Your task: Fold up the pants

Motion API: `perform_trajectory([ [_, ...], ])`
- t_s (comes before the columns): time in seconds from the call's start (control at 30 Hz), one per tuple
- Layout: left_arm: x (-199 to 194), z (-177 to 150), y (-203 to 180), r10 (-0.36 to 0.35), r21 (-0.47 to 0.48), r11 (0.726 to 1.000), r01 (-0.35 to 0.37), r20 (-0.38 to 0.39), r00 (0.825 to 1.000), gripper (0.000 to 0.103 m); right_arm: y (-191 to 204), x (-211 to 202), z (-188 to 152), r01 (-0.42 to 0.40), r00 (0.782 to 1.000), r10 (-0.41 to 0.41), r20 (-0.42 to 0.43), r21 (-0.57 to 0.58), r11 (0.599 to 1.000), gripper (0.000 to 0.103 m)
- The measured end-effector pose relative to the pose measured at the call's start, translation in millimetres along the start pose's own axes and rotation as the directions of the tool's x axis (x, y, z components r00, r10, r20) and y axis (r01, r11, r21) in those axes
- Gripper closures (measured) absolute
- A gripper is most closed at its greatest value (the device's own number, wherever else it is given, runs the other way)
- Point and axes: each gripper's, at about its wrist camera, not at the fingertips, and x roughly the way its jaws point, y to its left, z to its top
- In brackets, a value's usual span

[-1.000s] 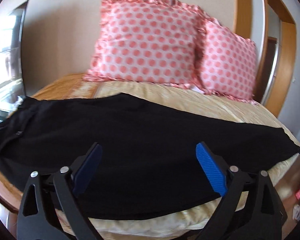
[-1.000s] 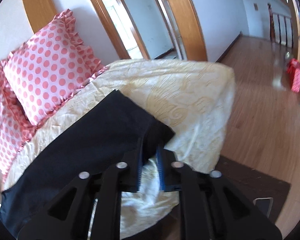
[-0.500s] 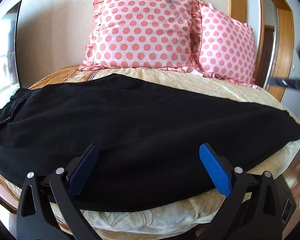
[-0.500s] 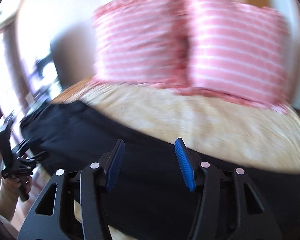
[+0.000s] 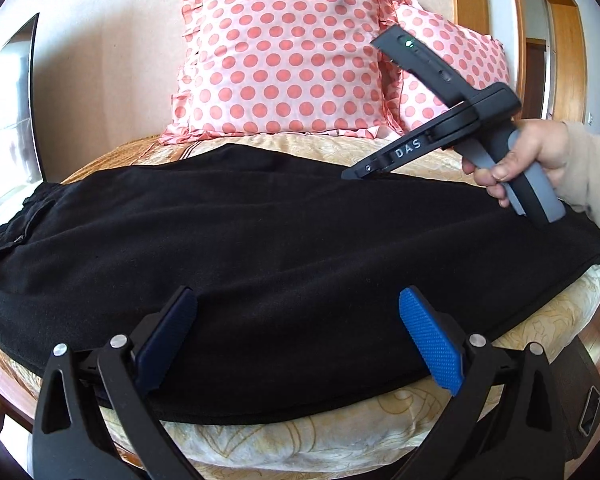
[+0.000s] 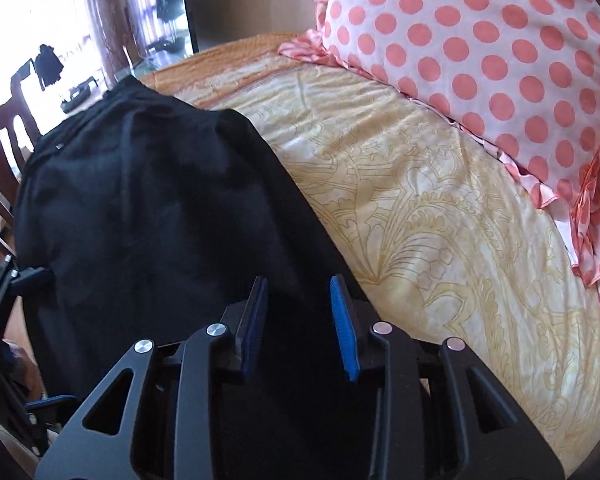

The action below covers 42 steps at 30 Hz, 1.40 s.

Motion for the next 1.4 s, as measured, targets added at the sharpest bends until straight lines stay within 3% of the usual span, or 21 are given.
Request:
perform_trajectory([
  [0.1,0,1,1,-0.009,-0.004,1.000,0.009,0.005,1.000,0.002,2,-2,-4,-0.021,1.000,0.021,0.003,-0.016,1.000,0.095],
  [0.2,1,1,1,-0.010,-0.008,1.000,0.010,0.009,1.000,0.002,12,-3,-4,0.024,1.000,-0.023,0.008,-0.074,0.997,0.101],
  [0.33,2,2,-1,-0.002,-0.004,1.000,0.002,0.010,1.000,0.002,6,0,11,0.131,0.991,-0.128,0.049,-0.069,0.989,0.102],
  [0.47,2,1,-1,-0.002,-0.001,1.000,0.002,0.009,1.000,0.002,4,12,12,0.136,0.991,-0.135,0.025,-0.084,0.987,0.102],
  [0.5,2,1,-1,-0.001,0.000,1.000,0.001,0.009,1.000,0.002,3,11,11,0.133,0.991,-0.131,0.031,-0.082,0.988,0.101],
  [0.57,2,1,-1,0.000,0.010,1.000,0.000,0.007,1.000,0.002,-7,2,8,0.130,0.991,-0.129,0.021,-0.027,0.991,0.089],
  [0.6,2,1,-1,-0.002,0.014,1.000,0.002,0.005,1.000,0.002,-17,-10,5,0.146,0.989,-0.147,0.037,0.017,0.989,0.072],
  [0.63,2,2,-1,-0.006,0.013,1.000,0.006,0.002,1.000,0.002,-25,-20,0,0.165,0.984,-0.167,0.063,0.046,0.985,0.062],
  [0.77,-4,7,3,-0.071,-0.035,0.997,0.071,0.002,0.998,0.002,-53,-66,-33,0.153,0.977,-0.175,0.121,0.174,0.973,0.062],
  [0.87,-6,11,-3,-0.124,-0.061,0.990,0.125,0.020,0.992,0.002,-58,-78,-63,0.195,0.974,-0.213,0.083,0.183,0.963,0.062],
  [0.97,-3,12,-20,-0.136,-0.015,0.990,0.137,0.019,0.990,0.002,-62,-72,-87,0.276,0.960,-0.280,0.005,0.167,0.947,0.062],
  [1.03,2,11,-32,-0.119,0.031,0.992,0.119,0.001,0.993,0.002,-69,-65,-101,0.367,0.930,-0.363,-0.056,0.165,0.915,0.061],
  [1.17,8,4,-41,-0.069,0.088,0.994,0.070,-0.013,0.998,0.002,-92,-83,-123,0.504,0.861,-0.505,-0.067,0.250,0.826,0.061],
  [1.3,9,5,-39,-0.073,0.075,0.994,0.074,-0.018,0.997,0.002,-115,-115,-143,0.366,0.914,-0.406,0.013,0.407,0.837,0.061],
  [1.4,10,4,-40,-0.065,0.076,0.995,0.066,-0.017,0.998,0.002,-109,-124,-151,0.334,0.926,-0.375,0.040,0.374,0.865,0.059],
])
